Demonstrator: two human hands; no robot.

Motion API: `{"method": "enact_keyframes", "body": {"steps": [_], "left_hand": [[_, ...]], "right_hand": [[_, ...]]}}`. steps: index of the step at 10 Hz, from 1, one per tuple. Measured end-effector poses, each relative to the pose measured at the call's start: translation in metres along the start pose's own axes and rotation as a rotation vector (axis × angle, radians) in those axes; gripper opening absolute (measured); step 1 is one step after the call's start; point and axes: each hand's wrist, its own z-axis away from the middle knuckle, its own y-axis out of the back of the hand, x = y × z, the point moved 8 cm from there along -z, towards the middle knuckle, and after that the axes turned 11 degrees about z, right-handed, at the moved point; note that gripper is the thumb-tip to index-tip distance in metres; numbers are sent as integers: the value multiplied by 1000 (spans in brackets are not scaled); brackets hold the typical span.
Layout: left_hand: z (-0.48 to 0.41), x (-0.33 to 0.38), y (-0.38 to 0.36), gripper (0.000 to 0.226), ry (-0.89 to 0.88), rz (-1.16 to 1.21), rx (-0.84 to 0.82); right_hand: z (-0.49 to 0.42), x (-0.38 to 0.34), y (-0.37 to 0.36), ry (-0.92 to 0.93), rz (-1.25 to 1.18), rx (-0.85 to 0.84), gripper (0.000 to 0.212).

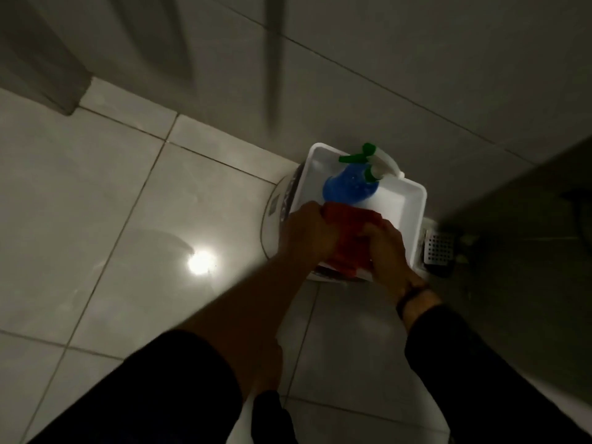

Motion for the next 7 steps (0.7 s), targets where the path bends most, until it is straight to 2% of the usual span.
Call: {"method": "enact_keyframes", "body": {"steps": [1, 2, 3, 4, 5, 6, 7], "left_hand": [[-14, 2, -6, 42, -2, -106, 28], [-33, 0, -24, 38, 36, -226, 35], [-40, -6, -26, 39, 71, -271, 63], [-44, -6, -29, 37, 26, -437, 125], [-38, -1, -32, 45, -24, -525, 158], [-34, 9, -28, 53, -93, -570, 169], [-13, 13, -18, 47, -187, -576, 214]], "right_hand": [[-14, 7, -4, -90, 92, -49, 36], [-41, 17, -4, -129, 211, -97, 14], [-57, 23, -6, -131, 286, -65, 30], [-70, 25, -1, -109, 350, 80, 18], [-69, 29, 2, -116, 411, 132, 43], [-54, 14, 1, -69, 451, 166, 51], [-31, 2, 2, 3, 479, 202, 39]]}}
